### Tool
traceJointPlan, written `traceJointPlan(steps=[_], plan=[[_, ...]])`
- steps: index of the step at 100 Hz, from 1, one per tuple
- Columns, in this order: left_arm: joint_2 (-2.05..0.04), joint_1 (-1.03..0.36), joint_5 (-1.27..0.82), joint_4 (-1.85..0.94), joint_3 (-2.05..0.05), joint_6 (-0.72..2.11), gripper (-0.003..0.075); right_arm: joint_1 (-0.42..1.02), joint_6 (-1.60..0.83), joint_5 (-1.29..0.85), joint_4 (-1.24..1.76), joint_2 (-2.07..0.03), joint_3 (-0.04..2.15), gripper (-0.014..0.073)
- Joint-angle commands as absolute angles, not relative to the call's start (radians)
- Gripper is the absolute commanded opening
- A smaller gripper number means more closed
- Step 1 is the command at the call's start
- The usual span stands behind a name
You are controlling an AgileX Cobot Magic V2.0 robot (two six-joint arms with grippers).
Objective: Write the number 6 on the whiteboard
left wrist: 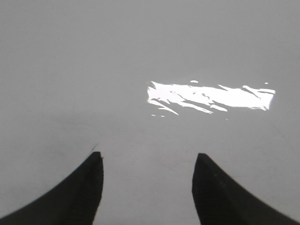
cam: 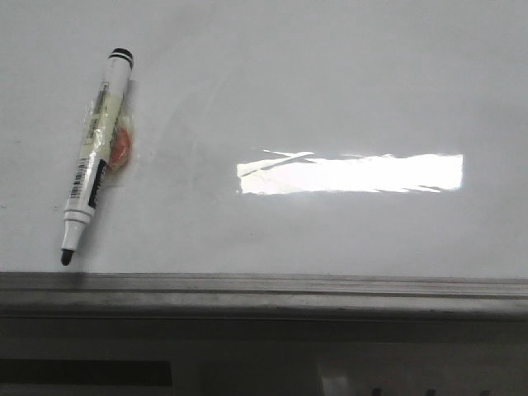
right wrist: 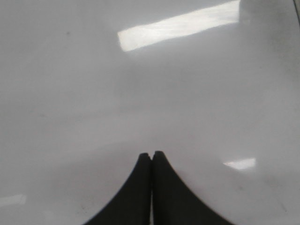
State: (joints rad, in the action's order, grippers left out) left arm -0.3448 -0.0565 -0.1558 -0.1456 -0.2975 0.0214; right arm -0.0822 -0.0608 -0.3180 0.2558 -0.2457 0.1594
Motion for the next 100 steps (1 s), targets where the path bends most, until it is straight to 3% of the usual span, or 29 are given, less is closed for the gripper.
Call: traceJointPlan(steps=[1,29,51,100], plan=[[-0.383,-0.113,-0.048,-0.159,-0.325,0.03,0.0349,-0.089,-0.067,-0.256,0.263,-0.263,0.197,-0.0064],[-0.496,-0.442,0.019,-0.15,-0.325,0.031,0.0351,-0.089,-0.067,-0.258,0.263,-0.263,0.197,-0.0064],[-0.623,-0.667,0.053,-0.156,-0.325,0.024,0.0422,-0.089,-0.067,-0.258,0.263,-0.263,0.197,-0.0064],[-0.894,-0.861,0.24,-0.288,-0.325,0.024,0.0421,-0.089,-0.067,-0.258,0.263,-0.263,0.197,-0.0064]])
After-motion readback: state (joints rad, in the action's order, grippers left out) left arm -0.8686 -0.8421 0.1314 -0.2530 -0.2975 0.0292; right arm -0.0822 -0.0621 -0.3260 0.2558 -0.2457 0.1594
